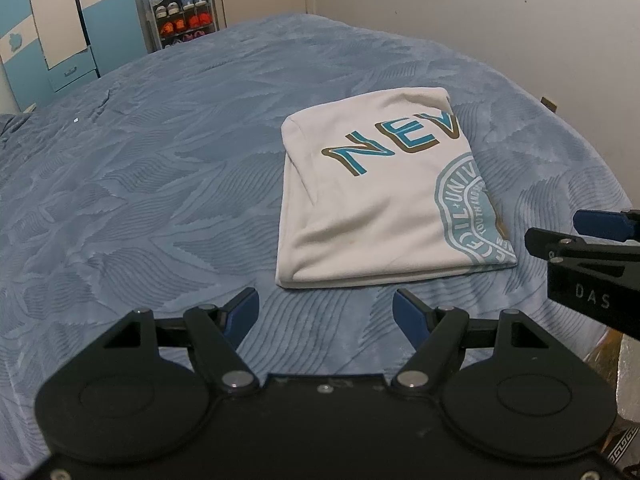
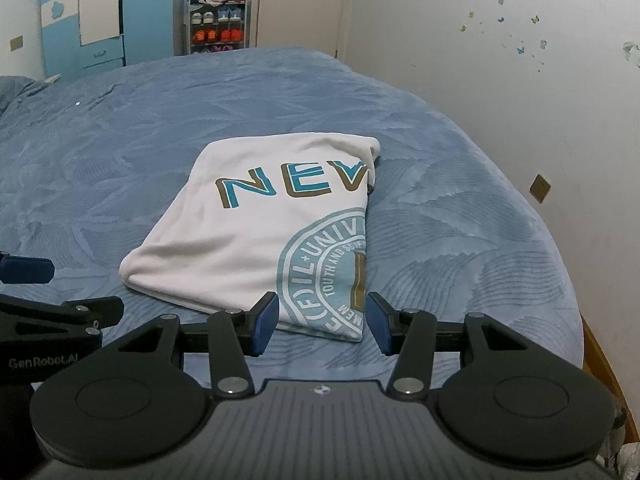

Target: Fold small clothes

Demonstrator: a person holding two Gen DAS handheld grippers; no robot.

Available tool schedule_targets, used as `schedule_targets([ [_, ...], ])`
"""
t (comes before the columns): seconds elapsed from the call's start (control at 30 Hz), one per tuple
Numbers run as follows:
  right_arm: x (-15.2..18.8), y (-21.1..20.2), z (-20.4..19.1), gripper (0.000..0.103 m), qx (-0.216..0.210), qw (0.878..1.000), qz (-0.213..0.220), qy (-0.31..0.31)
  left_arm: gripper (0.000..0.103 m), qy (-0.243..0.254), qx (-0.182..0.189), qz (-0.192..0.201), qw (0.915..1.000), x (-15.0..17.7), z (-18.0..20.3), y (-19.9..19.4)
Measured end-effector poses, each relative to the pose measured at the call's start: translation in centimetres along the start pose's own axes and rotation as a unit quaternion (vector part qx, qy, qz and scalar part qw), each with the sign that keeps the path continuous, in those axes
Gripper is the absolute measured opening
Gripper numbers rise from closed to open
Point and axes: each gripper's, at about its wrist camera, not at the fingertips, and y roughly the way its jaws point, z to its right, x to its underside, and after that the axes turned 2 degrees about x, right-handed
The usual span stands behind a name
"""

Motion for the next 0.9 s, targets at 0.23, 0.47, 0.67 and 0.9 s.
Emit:
schedule_targets([
  [0.23,0.02,-0.18,-0.18,0.061,-0.001,1.000,0.001,-0.003,0.076,-0.003,-0.002,-0.002,1.0000,0.04,-0.03,0.05],
  [0.47,0.02,-0.26,-0.50,0.062,-0.001,1.000,0.001,-0.008,0.076,-0.003,-0.002,-0.002,1.0000,-0.01,0.09,0.06],
  [0.67,0.01,-0.24,-0.56,0.062,0.000,1.000,0.000,-0.008,0.076,-0.003,-0.003,-0.003,1.0000,0.00,0.17,0.13],
  [0.9,0.15,-0.23,-0.84,0.063,-0.002,1.000,-0.002,-0.012,0.076,-0.013,-0.003,0.018,0.9997,0.43,-0.15,-0.36],
])
